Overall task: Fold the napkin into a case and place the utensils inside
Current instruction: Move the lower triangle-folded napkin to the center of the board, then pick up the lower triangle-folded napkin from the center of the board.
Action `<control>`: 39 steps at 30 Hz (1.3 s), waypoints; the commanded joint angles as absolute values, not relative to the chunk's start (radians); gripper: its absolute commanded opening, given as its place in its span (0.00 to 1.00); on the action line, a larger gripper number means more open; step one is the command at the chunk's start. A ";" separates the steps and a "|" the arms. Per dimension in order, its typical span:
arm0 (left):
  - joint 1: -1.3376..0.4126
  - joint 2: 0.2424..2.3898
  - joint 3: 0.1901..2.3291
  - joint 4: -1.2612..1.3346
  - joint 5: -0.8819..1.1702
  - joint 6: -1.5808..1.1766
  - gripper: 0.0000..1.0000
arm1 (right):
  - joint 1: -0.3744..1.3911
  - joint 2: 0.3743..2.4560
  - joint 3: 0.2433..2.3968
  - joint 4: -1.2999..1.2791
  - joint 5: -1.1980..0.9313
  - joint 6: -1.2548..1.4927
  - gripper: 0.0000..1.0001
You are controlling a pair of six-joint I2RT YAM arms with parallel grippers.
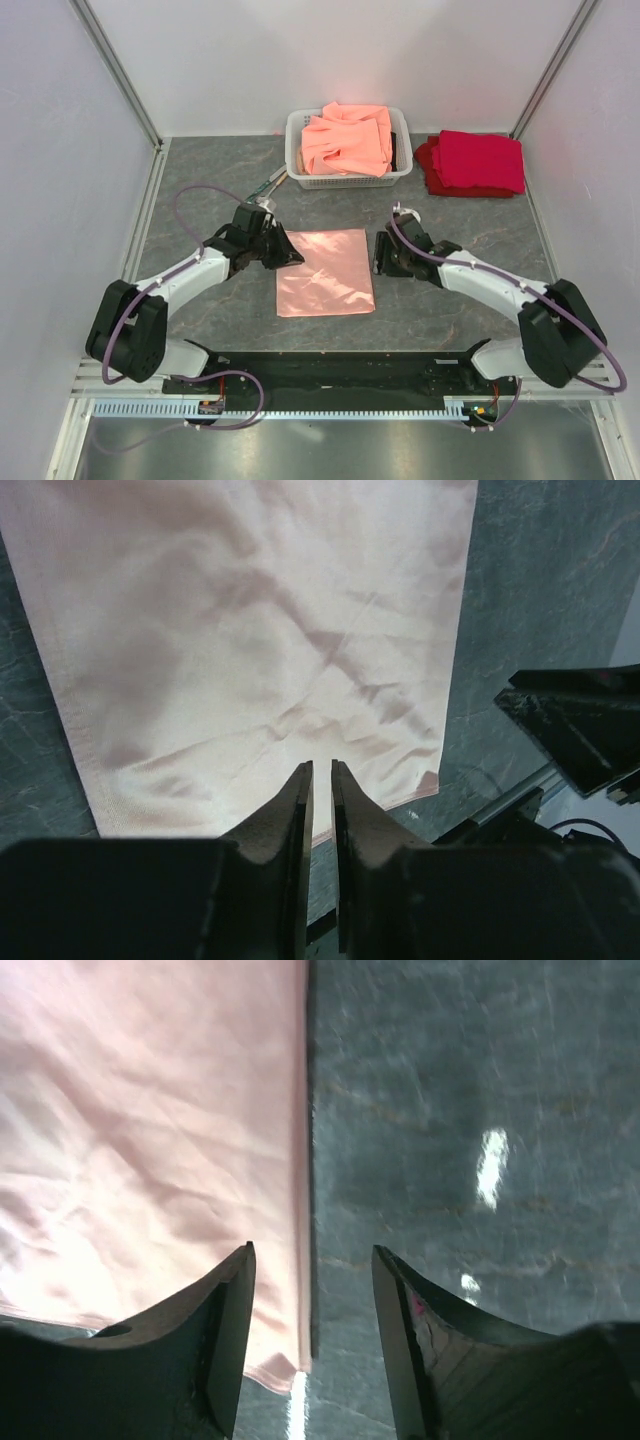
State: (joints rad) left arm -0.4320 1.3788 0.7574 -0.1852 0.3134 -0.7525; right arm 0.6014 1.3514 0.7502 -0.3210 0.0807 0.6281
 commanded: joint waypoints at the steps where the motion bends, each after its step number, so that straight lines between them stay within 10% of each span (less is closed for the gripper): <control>1: -0.445 1.384 0.669 -0.104 0.364 -0.782 0.17 | 0.577 1.454 0.883 -0.250 0.051 0.557 0.53; 12: -0.583 1.404 0.523 -0.046 0.281 -0.807 0.15 | 0.560 1.769 1.089 -0.114 -0.051 0.479 0.21; 30: -0.758 1.099 0.524 -0.228 0.145 -0.942 0.29 | 0.644 1.373 0.855 -0.331 0.017 0.333 0.33; 39: -0.358 0.785 0.702 -0.578 0.054 -0.848 0.43 | 0.986 1.442 0.959 -0.345 0.067 0.488 0.44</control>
